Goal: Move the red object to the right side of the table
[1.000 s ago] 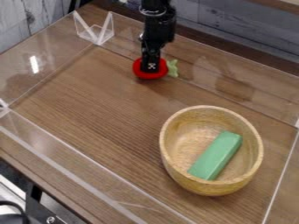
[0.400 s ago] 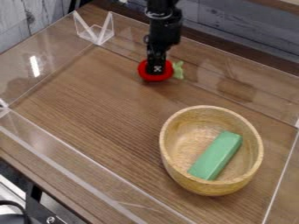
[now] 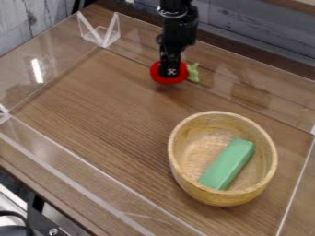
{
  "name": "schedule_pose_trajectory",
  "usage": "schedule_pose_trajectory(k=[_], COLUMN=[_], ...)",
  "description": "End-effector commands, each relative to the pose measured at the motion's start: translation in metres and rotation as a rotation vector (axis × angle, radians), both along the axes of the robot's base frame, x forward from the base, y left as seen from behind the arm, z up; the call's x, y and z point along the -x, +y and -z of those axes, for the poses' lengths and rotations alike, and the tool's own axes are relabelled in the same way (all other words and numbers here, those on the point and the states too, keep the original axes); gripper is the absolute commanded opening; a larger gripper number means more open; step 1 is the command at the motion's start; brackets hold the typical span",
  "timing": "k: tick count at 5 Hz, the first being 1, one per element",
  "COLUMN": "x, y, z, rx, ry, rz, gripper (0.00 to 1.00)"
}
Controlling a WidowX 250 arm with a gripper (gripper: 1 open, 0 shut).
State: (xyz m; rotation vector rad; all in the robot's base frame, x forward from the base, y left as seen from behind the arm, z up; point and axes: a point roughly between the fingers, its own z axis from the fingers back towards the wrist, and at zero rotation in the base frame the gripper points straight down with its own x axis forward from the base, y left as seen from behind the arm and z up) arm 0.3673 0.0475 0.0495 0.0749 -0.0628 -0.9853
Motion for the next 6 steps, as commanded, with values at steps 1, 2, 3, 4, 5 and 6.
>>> schedule_pose_trajectory(k=[1, 2, 3, 4, 5, 6], x=[-0.006, -0.005, -0.006, -0.007, -0.007, -0.007], y=[-0.006, -0.020, -0.037, -0.049, -0.064, -0.078], z=[-0.043, -0.043, -0.037, -0.034, -0.032, -0.028], rx=[-0.019, -0.022, -0.019, -0.016, -0.014, -0.012], ry=[-0.122, -0.138, -0.145, -0.153, -0.165, -0.174], rz=[0.016, 0.044, 0.083, 0.113, 0.151, 0.190], gripper=[0.00, 0.00, 0.00, 0.00, 0.00, 0.00])
